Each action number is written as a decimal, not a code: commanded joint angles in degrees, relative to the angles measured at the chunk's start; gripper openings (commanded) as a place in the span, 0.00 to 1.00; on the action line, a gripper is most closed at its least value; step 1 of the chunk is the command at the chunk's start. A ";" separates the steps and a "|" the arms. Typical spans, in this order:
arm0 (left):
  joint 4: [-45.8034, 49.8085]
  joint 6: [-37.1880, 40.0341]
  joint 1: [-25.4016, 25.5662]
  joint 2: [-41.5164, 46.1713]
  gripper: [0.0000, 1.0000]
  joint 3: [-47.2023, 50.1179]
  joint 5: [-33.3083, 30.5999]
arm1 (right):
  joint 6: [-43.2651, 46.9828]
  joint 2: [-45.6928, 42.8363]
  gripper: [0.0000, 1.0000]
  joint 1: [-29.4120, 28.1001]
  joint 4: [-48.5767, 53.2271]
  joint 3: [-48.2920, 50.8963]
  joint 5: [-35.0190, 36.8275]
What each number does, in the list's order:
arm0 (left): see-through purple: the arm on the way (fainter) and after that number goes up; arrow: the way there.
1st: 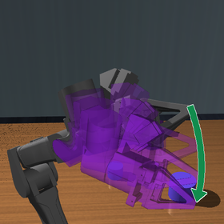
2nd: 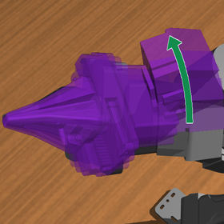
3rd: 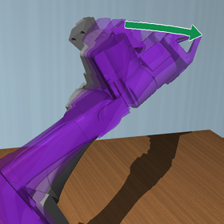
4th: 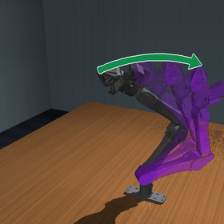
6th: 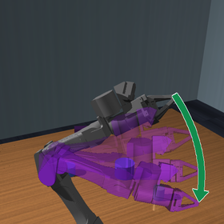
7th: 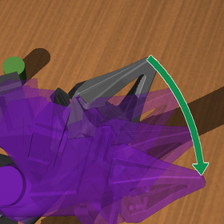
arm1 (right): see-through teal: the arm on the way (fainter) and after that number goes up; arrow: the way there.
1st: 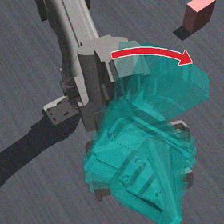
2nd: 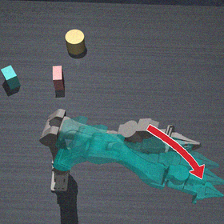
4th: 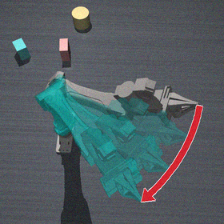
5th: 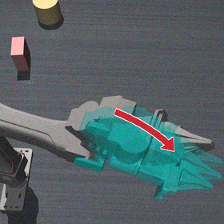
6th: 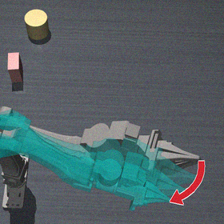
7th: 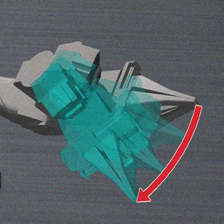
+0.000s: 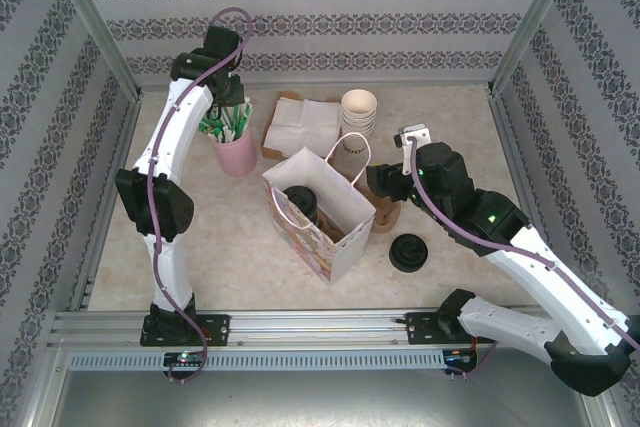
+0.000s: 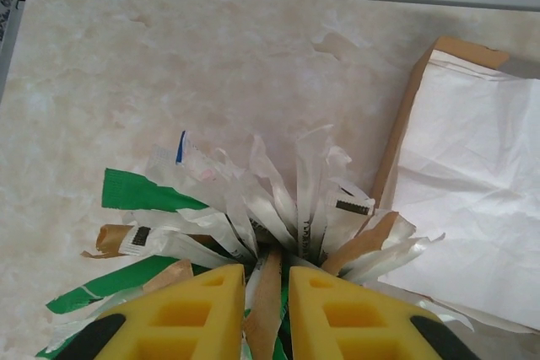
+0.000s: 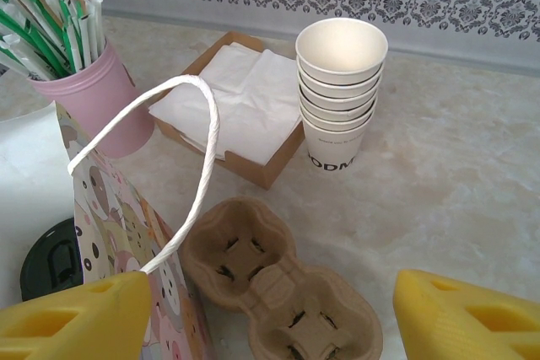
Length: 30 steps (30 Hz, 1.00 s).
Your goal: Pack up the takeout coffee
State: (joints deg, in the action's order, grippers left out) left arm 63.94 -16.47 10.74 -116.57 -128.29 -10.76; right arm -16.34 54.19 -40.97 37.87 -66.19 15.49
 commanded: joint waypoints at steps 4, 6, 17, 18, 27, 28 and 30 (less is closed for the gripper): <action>2.29 0.39 -0.64 -0.61 0.19 -1.94 1.59 | -0.27 0.30 0.76 0.58 -0.95 0.05 -0.54; 2.32 0.37 -0.55 -0.67 0.19 -1.96 2.21 | -0.27 0.30 0.76 0.60 -1.04 0.10 -0.54; 4.12 1.05 -0.27 -1.11 0.19 -1.99 2.14 | -0.09 0.09 0.76 0.63 -0.80 0.20 -0.31; 4.35 1.21 -0.15 -1.11 0.19 -2.08 1.98 | -0.08 0.12 0.76 0.59 -0.86 0.23 -0.28; 5.85 2.11 0.36 -1.20 0.19 -2.31 1.27 | -0.23 0.11 0.77 0.56 -1.13 0.43 -0.46; 5.85 2.14 0.46 -1.21 0.19 -2.30 1.34 | -0.27 0.12 0.77 0.55 -1.07 0.41 -0.46; 5.85 2.22 0.54 -1.29 0.18 -2.34 1.67 | -0.27 0.16 0.77 0.58 -1.12 0.43 -0.46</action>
State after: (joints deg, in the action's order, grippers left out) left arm 66.96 -15.33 10.87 -116.75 -128.92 -8.19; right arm -16.34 54.41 -40.97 37.85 -66.19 15.46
